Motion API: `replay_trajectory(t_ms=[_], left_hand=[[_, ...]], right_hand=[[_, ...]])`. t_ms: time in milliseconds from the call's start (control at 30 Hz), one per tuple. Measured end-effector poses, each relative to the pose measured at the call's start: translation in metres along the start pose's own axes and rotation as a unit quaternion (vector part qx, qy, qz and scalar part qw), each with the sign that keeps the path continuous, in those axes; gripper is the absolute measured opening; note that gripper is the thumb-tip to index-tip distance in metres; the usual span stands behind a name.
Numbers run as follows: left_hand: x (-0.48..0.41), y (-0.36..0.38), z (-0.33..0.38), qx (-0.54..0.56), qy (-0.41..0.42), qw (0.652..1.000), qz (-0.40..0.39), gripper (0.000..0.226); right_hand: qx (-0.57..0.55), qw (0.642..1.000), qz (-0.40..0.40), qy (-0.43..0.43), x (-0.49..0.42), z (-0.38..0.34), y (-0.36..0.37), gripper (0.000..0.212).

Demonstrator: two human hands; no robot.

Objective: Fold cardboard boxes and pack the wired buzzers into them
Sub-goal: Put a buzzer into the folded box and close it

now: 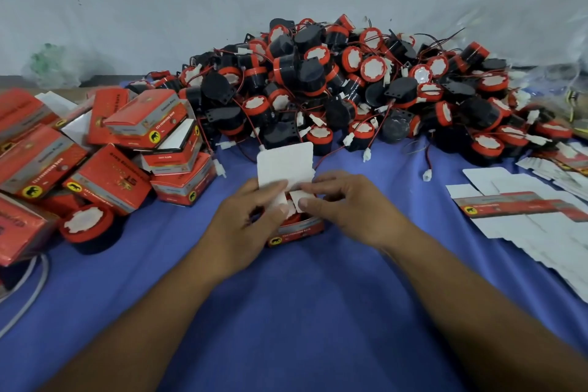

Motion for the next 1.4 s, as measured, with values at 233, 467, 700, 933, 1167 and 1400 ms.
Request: replay_trajectory(t_ms=[233, 467, 700, 933, 1167, 1400], left_hand=[[0.002, -0.001, 0.002, 0.153, -0.023, 0.984, 0.086, 0.084], [0.001, -0.006, -0.001, 0.010, 0.012, 0.999, 0.029, 0.037], [0.005, -0.016, -0.003, 0.014, -0.015, 0.998, -0.057, 0.032], [0.003, -0.014, -0.004, 0.052, -0.012, 0.998, -0.037, 0.042], [0.002, -0.014, -0.005, 0.059, -0.008, 0.998, -0.006, 0.034], [0.002, -0.016, -0.004, 0.062, -0.006, 0.997, -0.044, 0.036]], right_hand=[[-0.033, 0.998, -0.002, -0.055, 0.002, 0.002, 0.007, 0.021], [-0.002, 0.990, -0.004, -0.139, -0.001, 0.002, 0.005, 0.029], [0.033, 0.992, -0.064, -0.107, 0.002, 0.006, -0.001, 0.031], [0.012, 0.992, -0.024, -0.124, 0.001, 0.004, 0.000, 0.032], [-0.021, 0.993, 0.006, -0.116, 0.002, 0.003, 0.004, 0.025], [0.100, 0.974, 0.023, -0.203, 0.006, -0.001, 0.006, 0.030]])
Point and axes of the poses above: each hand's wrist, its own x-axis away from the middle knuckle, its own y-axis out of the palm, z = x × y, the point moved 1 cm from there along -x, towards the middle knuckle, and after that the axes turned 11 degrees about y, right-handed, at the moved point
